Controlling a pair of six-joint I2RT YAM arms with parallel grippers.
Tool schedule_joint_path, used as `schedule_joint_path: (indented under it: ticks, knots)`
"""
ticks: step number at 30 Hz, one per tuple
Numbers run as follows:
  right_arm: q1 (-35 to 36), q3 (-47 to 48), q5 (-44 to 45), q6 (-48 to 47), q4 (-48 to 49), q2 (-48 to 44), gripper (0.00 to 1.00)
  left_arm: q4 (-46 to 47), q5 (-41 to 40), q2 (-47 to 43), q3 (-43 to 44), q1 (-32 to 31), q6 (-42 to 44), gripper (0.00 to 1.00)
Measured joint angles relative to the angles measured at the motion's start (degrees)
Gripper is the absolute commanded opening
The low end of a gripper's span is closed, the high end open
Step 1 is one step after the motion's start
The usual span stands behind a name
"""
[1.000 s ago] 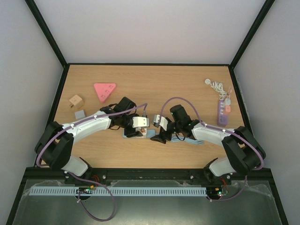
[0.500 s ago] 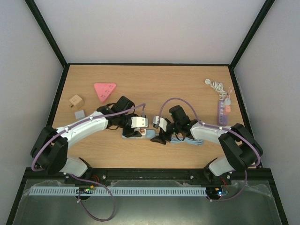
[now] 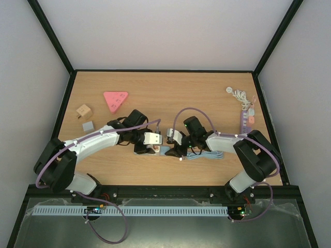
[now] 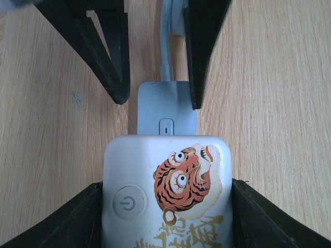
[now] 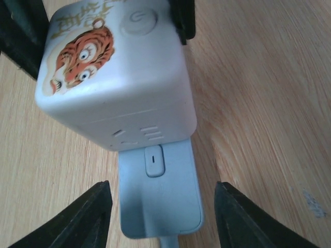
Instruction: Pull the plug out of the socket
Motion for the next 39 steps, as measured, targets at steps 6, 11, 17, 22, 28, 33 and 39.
schedule_joint_path:
  ticks: [6,11,17,22,28,33,39]
  knots:
    - [0.00,1.46,-0.74,3.13,1.40,3.04,0.32,0.57,0.07,-0.33,-0.50,0.00,0.39,0.39]
    - [0.00,3.23,-1.46,3.41,1.20,5.55,0.29,0.98,0.09,-0.46,-0.70,0.00,-0.02,0.38]
    - [0.76,3.80,-0.98,1.60,0.42,5.81,0.28,1.11,0.15,-0.50,-0.74,0.00,-0.81,0.38]
    - [0.74,5.25,-1.42,-0.07,-1.38,6.80,0.27,1.14,0.15,-0.50,-0.72,0.02,-1.42,0.37]
    - [0.74,6.32,-1.66,-1.40,-2.95,7.37,0.27,1.03,0.22,-0.50,-0.61,0.13,-1.97,0.35]
    - [0.81,6.51,-1.77,-1.97,-3.10,7.54,0.27,0.76,0.26,-0.50,-0.52,0.24,-2.01,0.35]
    - [1.62,7.10,-2.08,-2.10,-2.71,8.31,0.27,-2.14,0.17,-0.55,0.57,0.55,-2.73,0.34]
